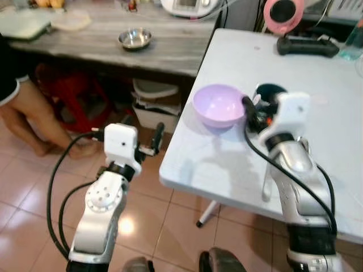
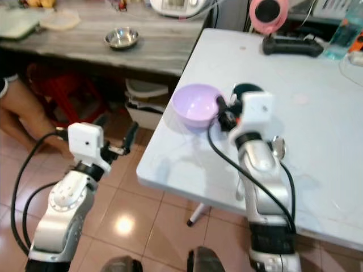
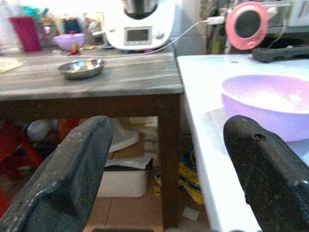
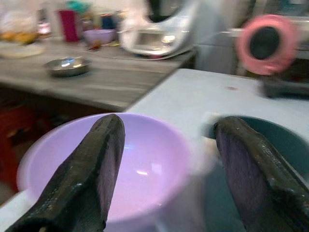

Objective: Setting the table

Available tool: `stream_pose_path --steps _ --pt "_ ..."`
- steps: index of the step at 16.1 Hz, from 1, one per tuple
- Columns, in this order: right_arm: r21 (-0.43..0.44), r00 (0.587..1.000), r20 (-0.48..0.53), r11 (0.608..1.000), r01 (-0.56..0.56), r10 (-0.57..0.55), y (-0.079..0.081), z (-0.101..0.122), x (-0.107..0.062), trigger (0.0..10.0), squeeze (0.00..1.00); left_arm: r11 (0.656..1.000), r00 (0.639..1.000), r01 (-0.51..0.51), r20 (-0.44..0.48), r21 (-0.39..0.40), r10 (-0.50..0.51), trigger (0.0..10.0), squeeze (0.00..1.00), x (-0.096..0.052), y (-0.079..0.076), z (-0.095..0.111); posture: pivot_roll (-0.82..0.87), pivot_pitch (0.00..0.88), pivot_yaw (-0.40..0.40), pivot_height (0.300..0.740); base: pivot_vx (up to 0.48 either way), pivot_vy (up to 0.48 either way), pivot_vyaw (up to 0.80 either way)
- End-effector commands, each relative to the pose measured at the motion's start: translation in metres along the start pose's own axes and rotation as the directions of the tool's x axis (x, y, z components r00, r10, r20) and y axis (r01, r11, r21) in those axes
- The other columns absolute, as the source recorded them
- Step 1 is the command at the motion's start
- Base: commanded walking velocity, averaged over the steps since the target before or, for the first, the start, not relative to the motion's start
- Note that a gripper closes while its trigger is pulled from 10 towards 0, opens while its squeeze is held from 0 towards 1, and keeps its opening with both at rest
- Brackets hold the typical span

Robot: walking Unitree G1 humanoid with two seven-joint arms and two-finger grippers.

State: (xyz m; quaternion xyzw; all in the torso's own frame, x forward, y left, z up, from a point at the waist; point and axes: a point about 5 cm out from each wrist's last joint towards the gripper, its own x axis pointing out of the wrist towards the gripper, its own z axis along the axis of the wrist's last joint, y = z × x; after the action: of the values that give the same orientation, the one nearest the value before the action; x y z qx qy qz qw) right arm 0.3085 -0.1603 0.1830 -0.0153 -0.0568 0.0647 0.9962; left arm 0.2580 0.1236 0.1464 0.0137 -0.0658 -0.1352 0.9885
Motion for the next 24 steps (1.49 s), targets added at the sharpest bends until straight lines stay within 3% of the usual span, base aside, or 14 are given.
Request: stream_pose_path --steps 1,2,3,5,6,7,8,11,16,17,19,20,24 --pt "-0.031 0.998 -0.027 0.998 -0.060 0.059 0.007 -0.002 0.007 10.0 0.00 1.000 1.000 -0.022 -0.010 0.014 0.022 10.0 0.00 -0.003 0.006 0.000 0.00 0.102 0.040 0.740 0.000 0.000 0.00" --pt "-0.055 0.996 -0.041 0.995 -0.084 0.082 0.006 -0.002 0.012 10.0 0.00 1.000 1.000 -0.023 -0.011 0.016 0.023 10.0 0.00 -0.004 0.006 0.000 0.00 0.106 0.042 0.740 0.000 0.000 0.00" --pt "-0.101 0.988 -0.026 0.983 -0.156 0.154 0.009 0.003 0.019 10.0 1.00 1.000 1.000 -0.025 -0.012 0.016 0.025 10.0 0.00 -0.004 0.006 0.000 0.00 0.108 0.043 0.740 0.000 0.000 0.00" --pt "-0.158 0.964 -0.067 0.951 -0.264 0.257 0.014 0.005 0.029 10.0 1.00 0.999 0.999 -0.030 -0.018 0.015 0.031 10.0 0.00 -0.004 0.007 -0.001 0.01 0.119 0.041 0.740 0.000 0.000 0.00" --pt "-0.191 0.954 -0.081 0.935 -0.299 0.288 0.015 0.005 0.030 10.0 0.68 0.999 0.999 -0.031 -0.019 0.015 0.031 10.0 0.00 -0.004 0.007 -0.001 0.01 0.124 0.041 0.740 0.000 0.000 0.00" --pt "-0.219 0.944 -0.095 0.918 -0.330 0.316 0.017 0.005 0.032 10.0 0.45 0.999 0.999 -0.032 -0.020 0.015 0.032 10.0 0.00 -0.005 0.007 0.000 0.01 0.127 0.040 0.740 0.000 0.000 0.00" --pt "-0.251 0.929 -0.137 0.895 -0.367 0.343 0.017 0.003 0.035 10.0 0.00 0.999 0.999 -0.032 -0.023 0.014 0.032 10.0 0.00 -0.005 0.007 -0.001 0.01 0.129 0.040 0.740 0.000 0.000 0.00" --pt "-0.299 0.902 -0.246 0.857 -0.420 0.356 0.013 -0.004 0.041 10.0 0.00 1.000 0.999 -0.028 -0.030 0.013 0.029 10.0 0.00 -0.006 0.007 -0.001 0.01 0.133 0.041 0.740 0.000 0.000 0.00" --pt "-0.305 0.884 -0.350 0.854 -0.421 0.311 0.003 -0.017 0.039 10.0 0.00 1.000 0.999 -0.017 -0.045 0.005 0.017 10.0 0.00 -0.007 0.005 -0.003 0.01 0.134 0.042 0.740 0.000 0.000 0.00" --pt "-0.305 0.884 -0.357 0.857 -0.416 0.302 0.002 -0.018 0.038 3.4 0.00 1.000 0.999 -0.015 -0.047 0.005 0.016 10.0 0.00 -0.007 0.005 -0.004 0.01 0.132 0.042 0.740 0.000 0.000 0.00" --pt "-0.307 0.883 -0.368 0.858 -0.412 0.293 0.001 -0.019 0.037 3.4 0.00 1.000 0.999 -0.014 -0.048 0.004 0.014 10.0 0.00 -0.007 0.005 -0.004 0.01 0.132 0.043 0.740 0.000 0.000 0.00" --pt "-0.279 0.866 -0.392 0.857 -0.433 0.309 0.002 -0.024 0.032 0.0 0.00 1.000 0.999 -0.008 -0.051 0.003 0.008 10.0 0.00 -0.007 0.004 -0.004 0.01 0.129 0.043 0.740 0.000 0.000 0.00" --pt "-0.297 0.834 -0.435 0.820 -0.490 0.340 0.003 -0.031 0.025 0.0 0.00 1.000 0.998 -0.003 -0.056 0.002 0.003 10.0 0.00 -0.008 0.005 -0.005 0.01 0.126 0.044 0.740 0.000 0.000 0.00"
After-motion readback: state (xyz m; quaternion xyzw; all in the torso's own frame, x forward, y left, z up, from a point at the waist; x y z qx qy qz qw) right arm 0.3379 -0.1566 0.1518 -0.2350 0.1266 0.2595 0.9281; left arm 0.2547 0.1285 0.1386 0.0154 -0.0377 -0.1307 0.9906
